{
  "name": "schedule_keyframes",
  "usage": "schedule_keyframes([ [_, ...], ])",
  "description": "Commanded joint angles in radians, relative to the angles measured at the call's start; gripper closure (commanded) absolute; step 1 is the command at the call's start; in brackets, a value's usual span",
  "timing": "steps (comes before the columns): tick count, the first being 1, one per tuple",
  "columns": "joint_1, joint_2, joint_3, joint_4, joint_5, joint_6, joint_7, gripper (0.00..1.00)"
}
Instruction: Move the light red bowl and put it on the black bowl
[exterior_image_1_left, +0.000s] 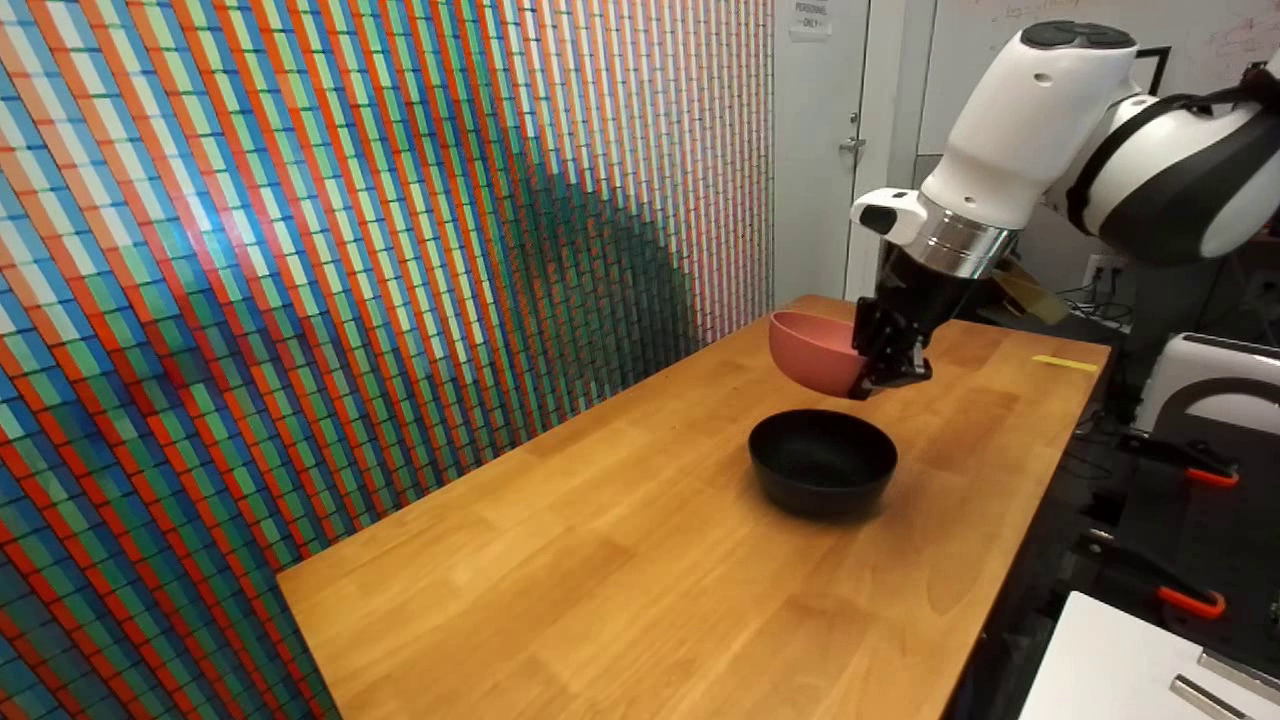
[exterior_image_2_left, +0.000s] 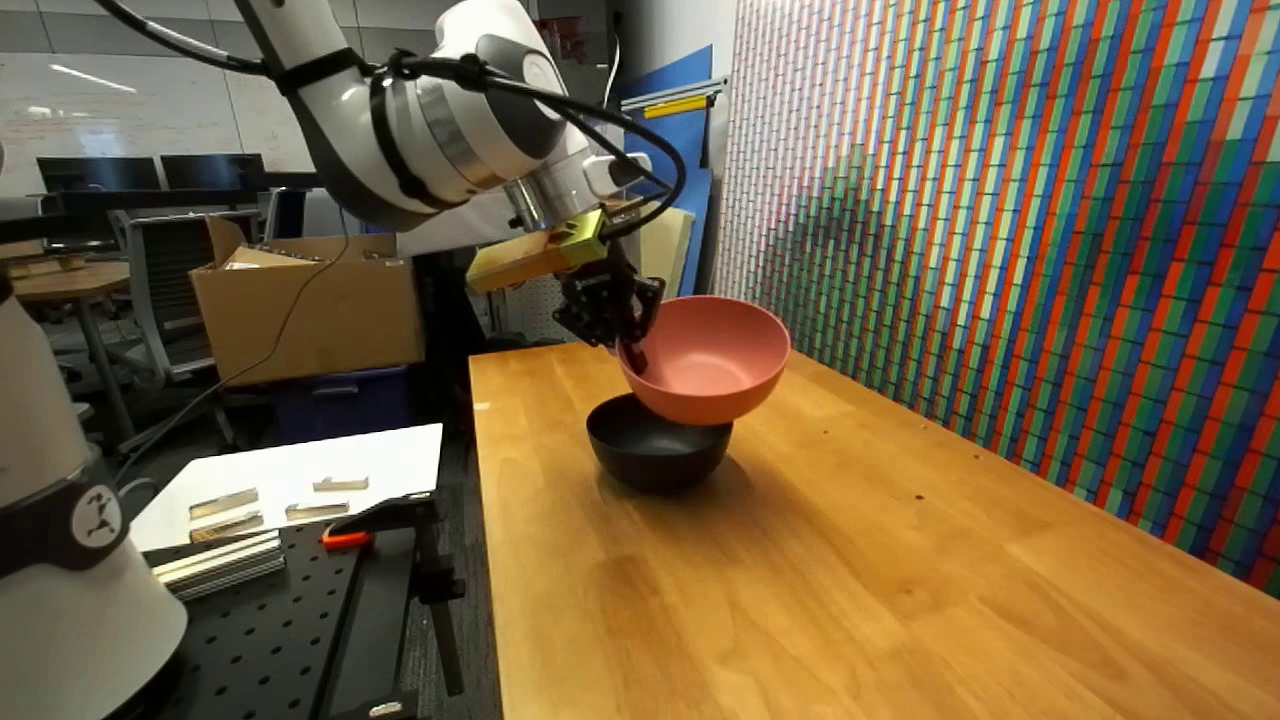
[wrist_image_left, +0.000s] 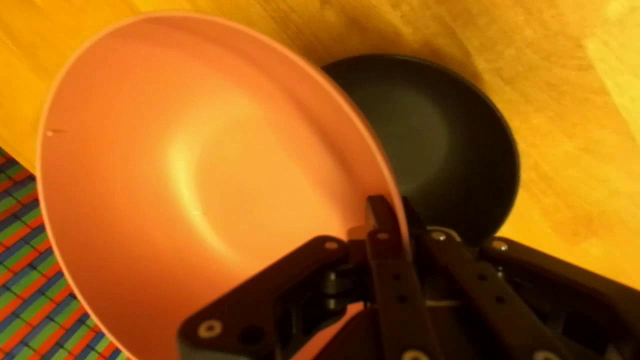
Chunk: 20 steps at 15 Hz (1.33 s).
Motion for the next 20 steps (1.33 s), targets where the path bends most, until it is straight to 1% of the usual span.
schedule_keyframes([
  [1,0.028,-0.054,0.03,-0.064,-0.026,0.031,0.011,0.98],
  [2,0.036,-0.049,0.041,-0.067,-0.026,0.028,0.012,0.98],
  [3,0.047,-0.015,0.052,-0.041,-0.031,0.018,0.024,0.98],
  [4,0.052,-0.022,0.06,-0.047,-0.03,-0.004,0.02,0.98],
  [7,0.064,-0.007,0.08,-0.023,-0.028,-0.078,0.009,0.98],
  [11,0.073,0.021,0.1,0.038,-0.043,-0.196,0.015,0.98],
  [14,0.079,0.053,0.107,0.09,-0.075,-0.226,0.039,0.98],
  [20,0.105,0.127,0.119,0.144,-0.062,-0.254,0.031,0.98],
])
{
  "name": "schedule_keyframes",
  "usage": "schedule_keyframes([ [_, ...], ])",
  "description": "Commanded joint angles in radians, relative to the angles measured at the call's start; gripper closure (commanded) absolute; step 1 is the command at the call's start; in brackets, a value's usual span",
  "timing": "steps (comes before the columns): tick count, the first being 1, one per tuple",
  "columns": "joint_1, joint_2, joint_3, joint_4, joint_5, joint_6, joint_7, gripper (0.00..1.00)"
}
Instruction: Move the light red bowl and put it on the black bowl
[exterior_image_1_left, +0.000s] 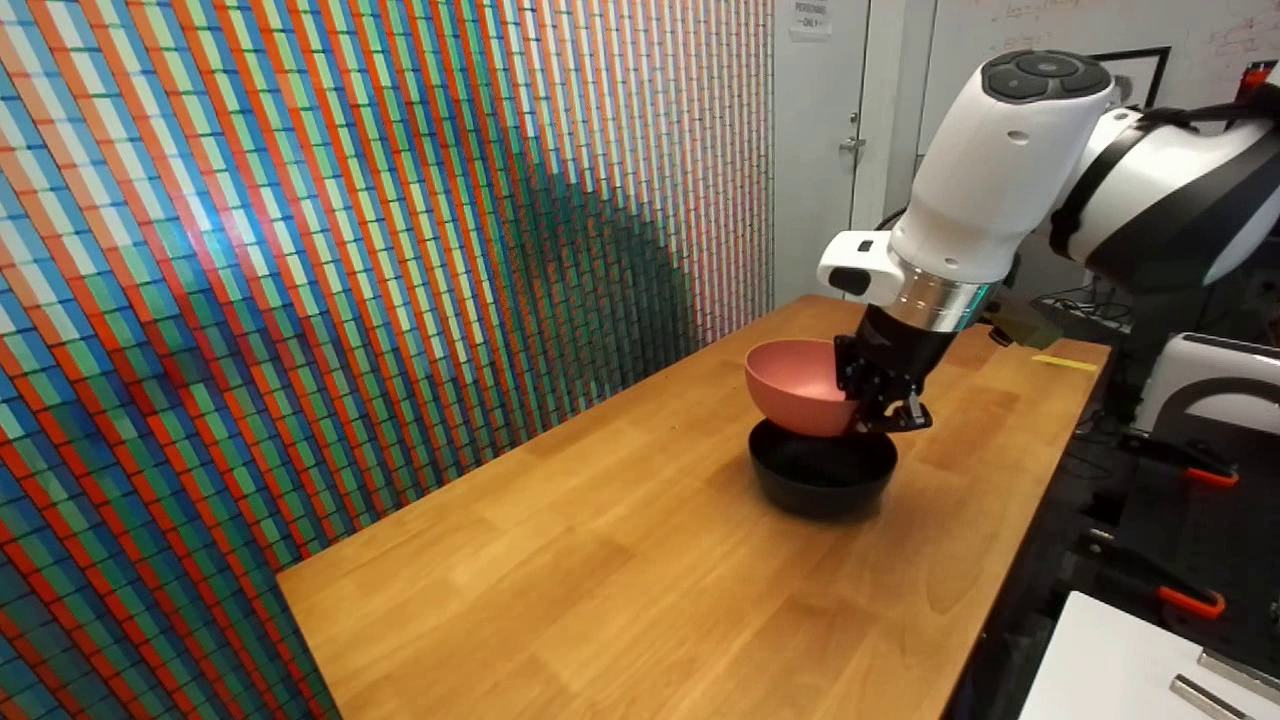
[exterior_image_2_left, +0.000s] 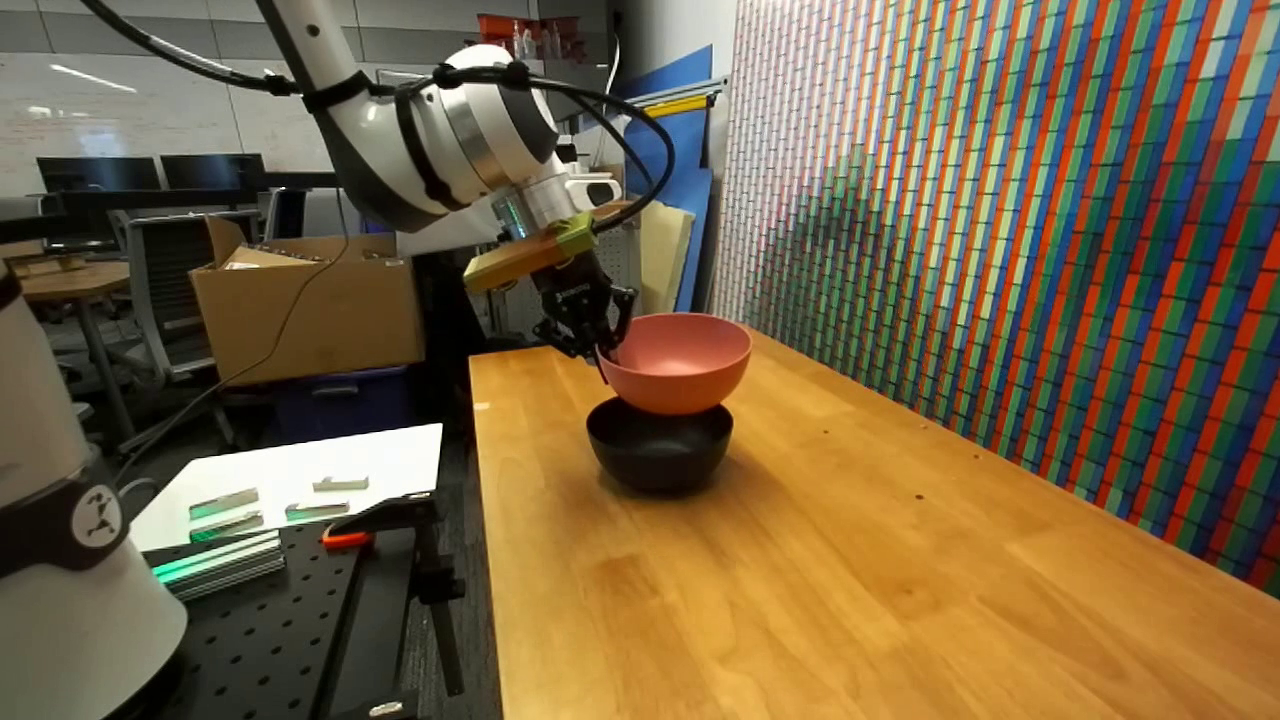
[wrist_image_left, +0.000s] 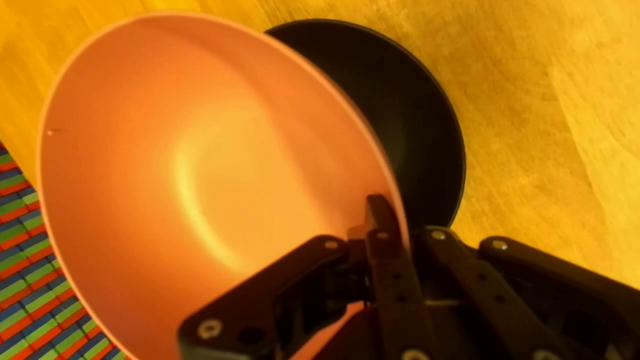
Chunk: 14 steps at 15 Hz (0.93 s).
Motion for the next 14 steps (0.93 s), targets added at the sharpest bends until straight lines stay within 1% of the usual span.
schedule_keyframes([
  [1,0.023,0.045,0.013,0.043,-0.012,-0.045,0.026,0.98],
  [2,0.028,0.051,0.013,0.046,-0.013,-0.05,0.029,0.98],
  [3,0.031,0.058,0.014,0.05,-0.005,-0.058,0.024,0.68],
  [4,0.034,0.062,0.014,0.052,0.001,-0.064,0.02,0.67],
  [5,0.036,0.066,0.014,0.055,0.01,-0.07,0.015,0.61],
  [9,0.041,0.06,0.013,0.057,0.013,-0.092,0.012,0.29],
  [11,0.039,0.053,0.01,0.055,0.01,-0.102,0.01,0.16],
  [12,0.035,0.049,0.007,0.05,0.008,-0.106,0.007,0.08],
  [13,0.031,0.043,-0.002,0.042,-0.013,-0.109,0.017,0.01],
  [14,0.022,0.036,-0.018,0.033,-0.043,-0.1,0.037,0.0],
])
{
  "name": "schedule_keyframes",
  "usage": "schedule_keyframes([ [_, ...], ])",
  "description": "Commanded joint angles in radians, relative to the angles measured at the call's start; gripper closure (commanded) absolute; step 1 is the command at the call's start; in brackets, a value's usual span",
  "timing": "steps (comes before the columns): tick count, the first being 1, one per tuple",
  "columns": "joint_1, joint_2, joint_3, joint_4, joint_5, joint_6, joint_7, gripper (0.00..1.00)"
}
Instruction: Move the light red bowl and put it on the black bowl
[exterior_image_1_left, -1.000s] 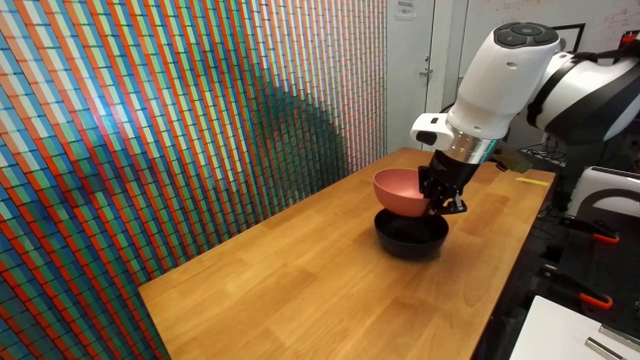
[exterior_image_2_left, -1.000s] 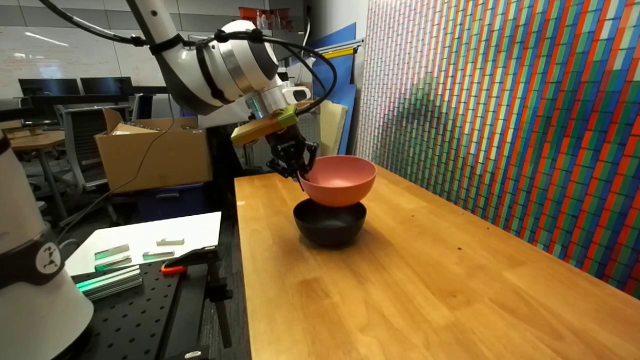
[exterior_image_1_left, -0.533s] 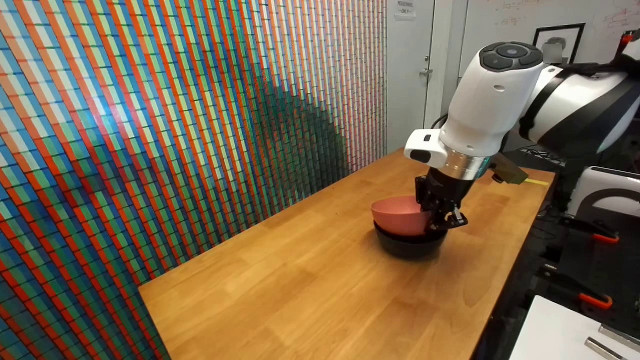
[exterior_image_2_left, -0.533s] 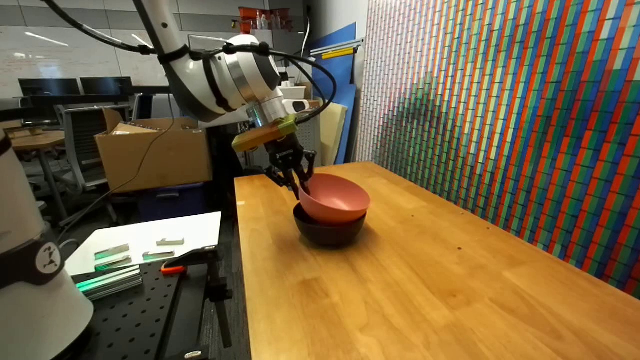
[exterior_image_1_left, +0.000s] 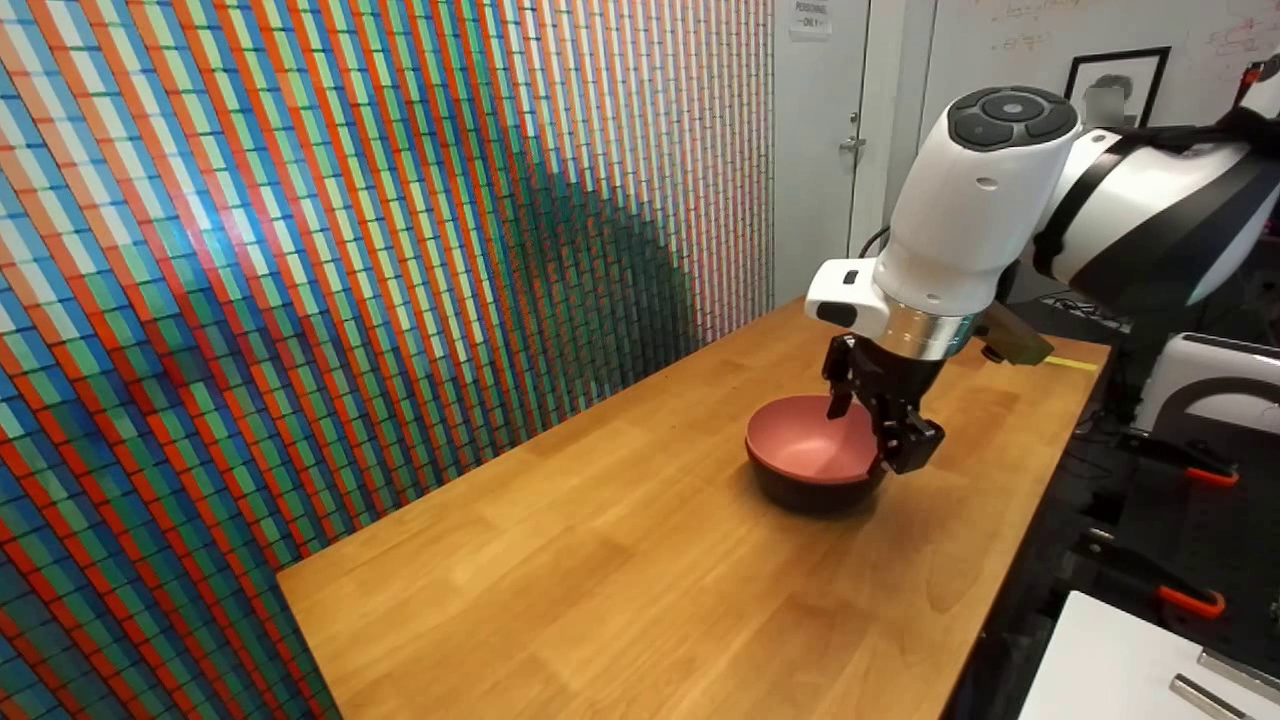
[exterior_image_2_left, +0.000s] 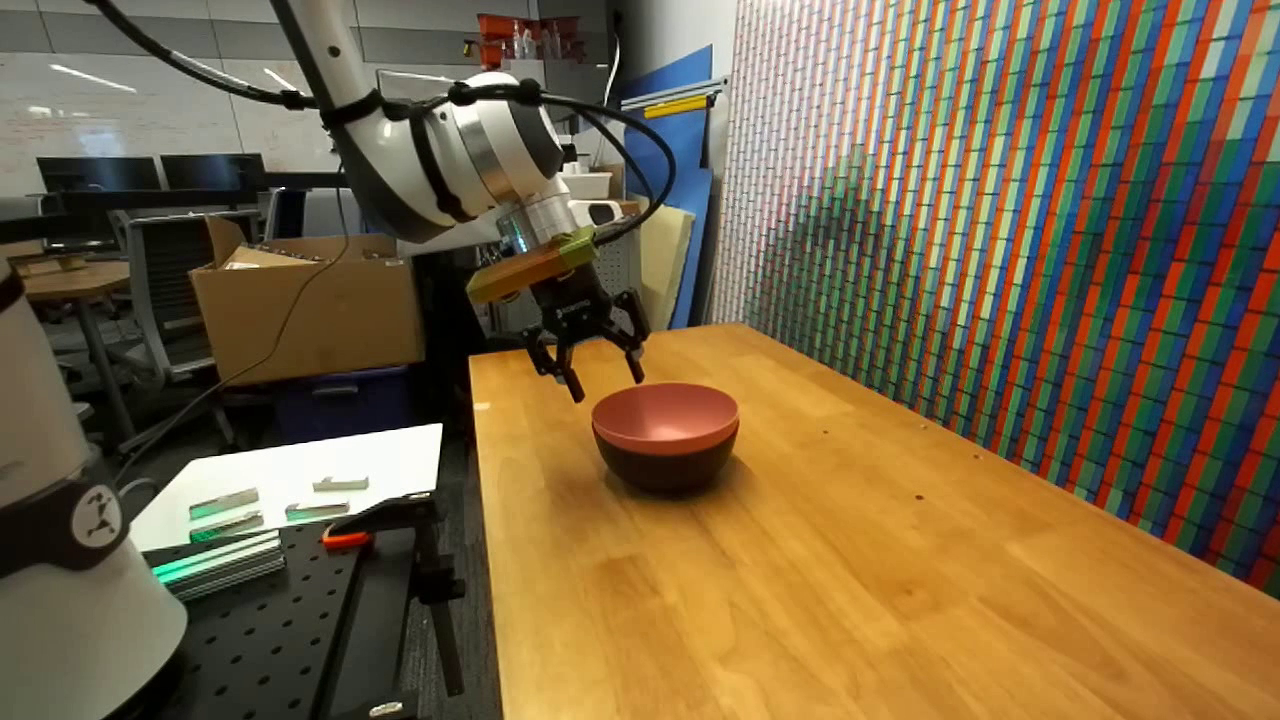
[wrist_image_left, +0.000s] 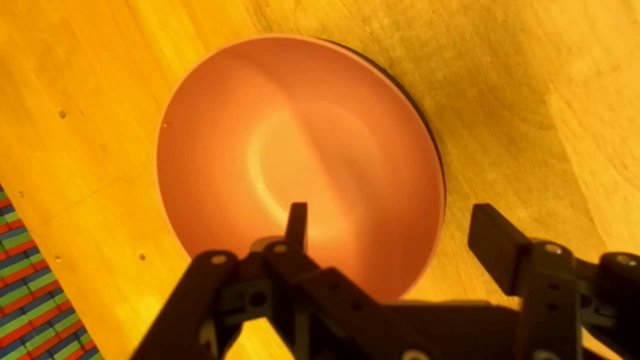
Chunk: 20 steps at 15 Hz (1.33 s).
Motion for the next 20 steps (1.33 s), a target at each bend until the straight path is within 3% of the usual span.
schedule_keyframes([
  [1,-0.019,-0.033,-0.039,-0.017,-0.058,-0.004,0.048,0.0],
  [6,-0.128,-0.119,-0.117,-0.062,0.134,0.049,-0.058,0.0],
  [7,-0.24,-0.138,-0.039,-0.059,0.205,0.048,-0.101,0.01],
  [10,-0.325,-0.178,-0.019,-0.031,0.453,0.035,-0.236,0.0],
  [14,-0.378,-0.236,-0.008,0.044,0.751,-0.047,-0.404,0.0],
  [20,-0.405,-0.255,-0.009,0.22,0.88,-0.298,-0.451,0.0],
])
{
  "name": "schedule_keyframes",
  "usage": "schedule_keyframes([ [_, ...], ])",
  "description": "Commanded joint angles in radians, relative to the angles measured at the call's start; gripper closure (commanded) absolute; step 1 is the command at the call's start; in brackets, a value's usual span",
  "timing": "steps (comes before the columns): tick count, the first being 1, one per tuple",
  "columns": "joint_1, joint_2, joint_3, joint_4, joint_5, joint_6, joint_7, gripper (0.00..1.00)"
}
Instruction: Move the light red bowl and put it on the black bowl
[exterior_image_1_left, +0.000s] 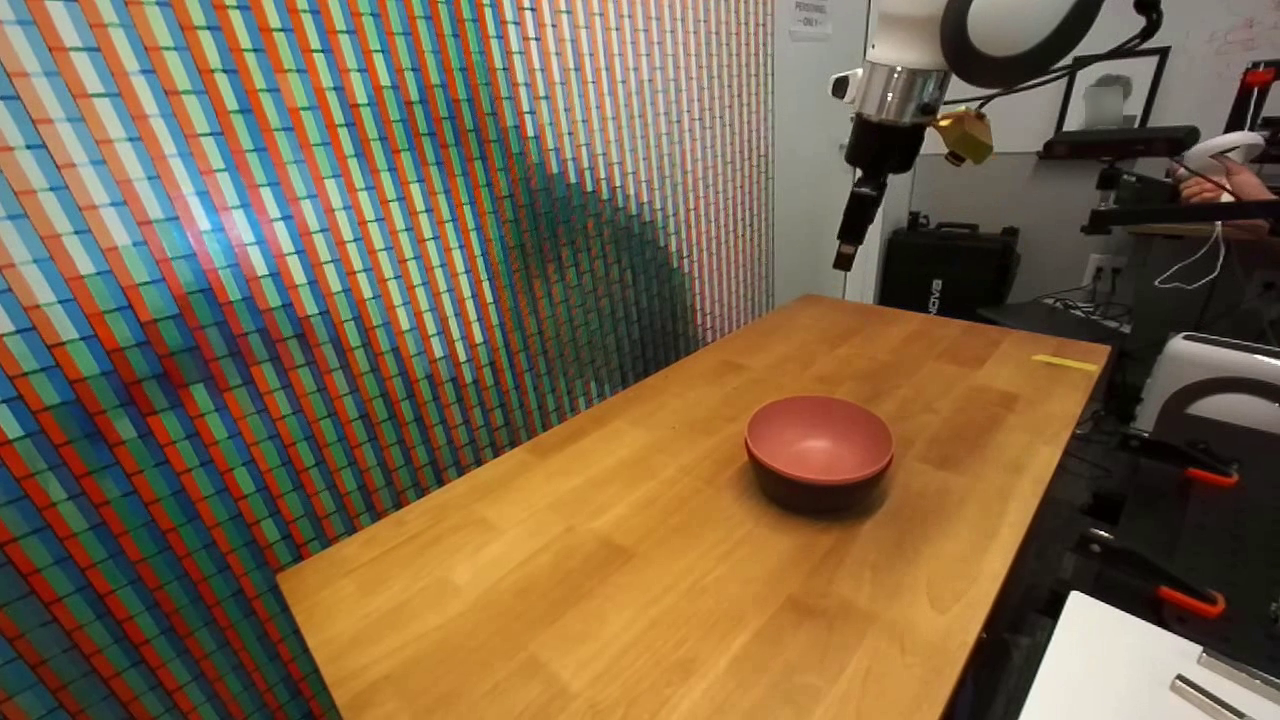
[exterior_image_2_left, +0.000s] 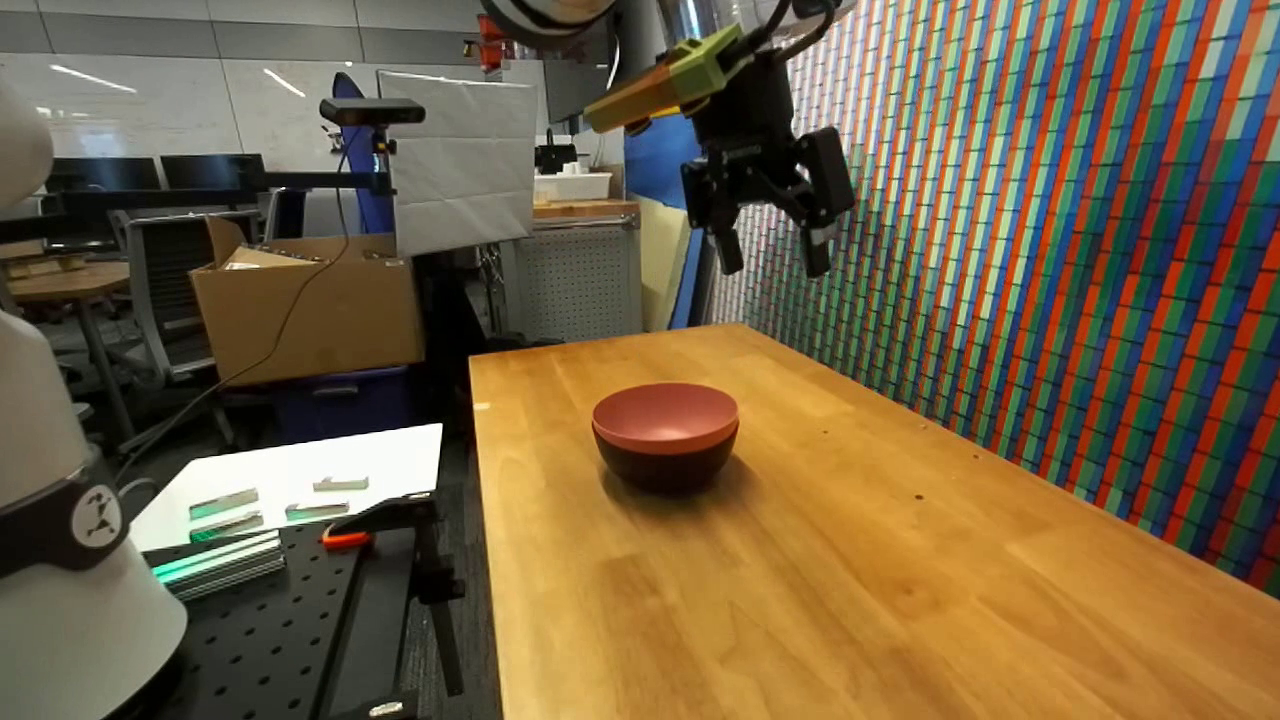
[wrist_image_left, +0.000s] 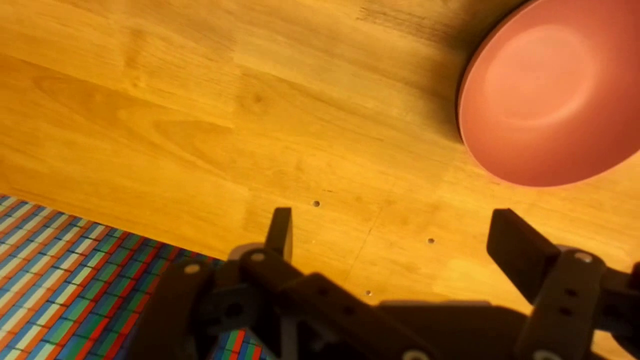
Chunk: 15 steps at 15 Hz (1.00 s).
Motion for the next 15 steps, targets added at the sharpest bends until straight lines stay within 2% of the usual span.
schedule_keyframes([
  [1,-0.029,-0.006,0.017,0.12,0.074,-0.181,-0.041,0.0],
  [4,-0.045,0.012,0.013,0.204,0.082,-0.329,-0.039,0.0],
  [7,-0.064,0.021,0.01,0.263,0.073,-0.425,-0.034,0.0],
  [12,-0.083,0.024,0.006,0.31,0.085,-0.478,-0.05,0.0],
  [13,-0.083,0.007,0.016,0.262,0.05,-0.434,-0.013,0.0],
  [15,-0.086,0.008,0.015,0.27,0.053,-0.443,-0.018,0.0],
])
